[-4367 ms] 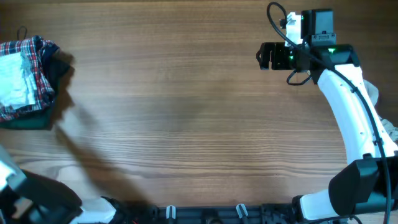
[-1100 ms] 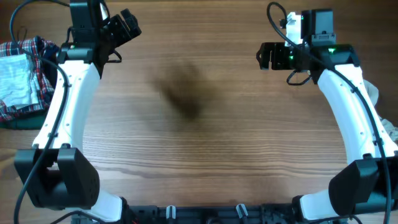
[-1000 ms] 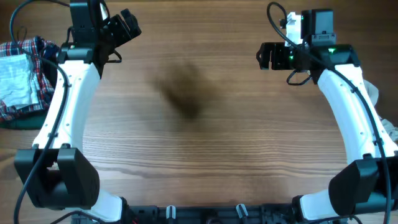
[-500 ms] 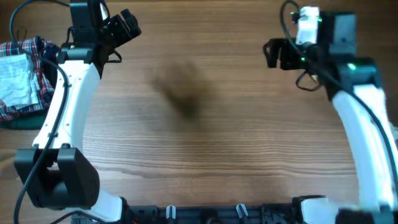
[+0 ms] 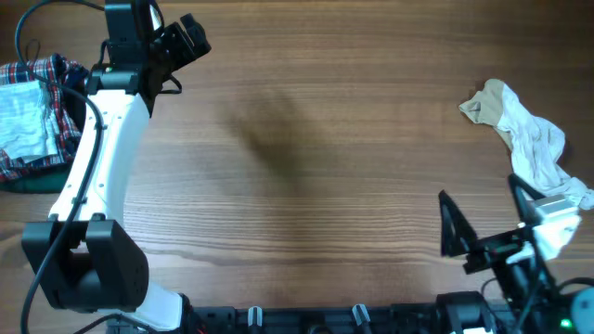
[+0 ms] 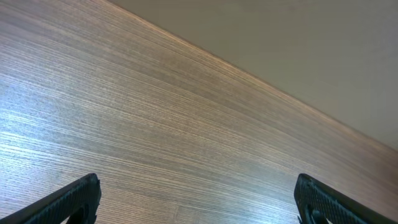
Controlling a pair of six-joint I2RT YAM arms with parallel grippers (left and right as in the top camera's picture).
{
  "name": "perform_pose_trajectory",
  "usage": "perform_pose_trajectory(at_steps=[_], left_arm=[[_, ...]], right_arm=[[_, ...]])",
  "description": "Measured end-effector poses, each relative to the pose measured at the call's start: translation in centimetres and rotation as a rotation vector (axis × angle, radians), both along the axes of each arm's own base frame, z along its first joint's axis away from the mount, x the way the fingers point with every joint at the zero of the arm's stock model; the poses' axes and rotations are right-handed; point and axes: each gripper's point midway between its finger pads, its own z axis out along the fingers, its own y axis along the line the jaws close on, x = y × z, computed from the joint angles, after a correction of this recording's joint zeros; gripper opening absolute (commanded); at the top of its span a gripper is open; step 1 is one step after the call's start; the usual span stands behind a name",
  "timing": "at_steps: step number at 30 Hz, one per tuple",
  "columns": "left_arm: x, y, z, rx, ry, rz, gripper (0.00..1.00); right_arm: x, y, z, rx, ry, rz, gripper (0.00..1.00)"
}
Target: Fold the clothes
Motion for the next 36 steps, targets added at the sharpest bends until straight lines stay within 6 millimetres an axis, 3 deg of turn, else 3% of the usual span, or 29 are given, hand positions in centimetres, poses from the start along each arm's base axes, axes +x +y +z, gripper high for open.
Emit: perform_pose_trajectory(at_steps=[5,10,19,25,27,36], left_arm=[[0.0,0.1,0.0,0.002,0.000,0.003,1.00],[0.0,0.1,0.0,0.002,0.000,0.003,1.00],[0.0,0.1,0.0,0.002,0.000,0.003,1.00],[0.0,0.1,0.0,0.002,0.000,0.003,1.00],[0.0,0.1,0.0,0.002,0.000,0.003,1.00],[0.0,0.1,0.0,0.002,0.000,0.003,1.00]], right_arm=[[3.3,0.6,-4.7,0.024,-0.091,0.016,1.00],[5.0,0.9,-6.6,0.034,-0.218,0.030,0.99],[5.7,1.0,-9.6,0.040,-0.310,0.031,1.00],[5.9,0.9,-9.8,0.037,-0.342,0.023,1.00],[6.3,0.8,-11.2,0.032,-0.313,0.019,1.00],[6.8,0.9,-13.8,0.027,-0.254,0.018,1.00]])
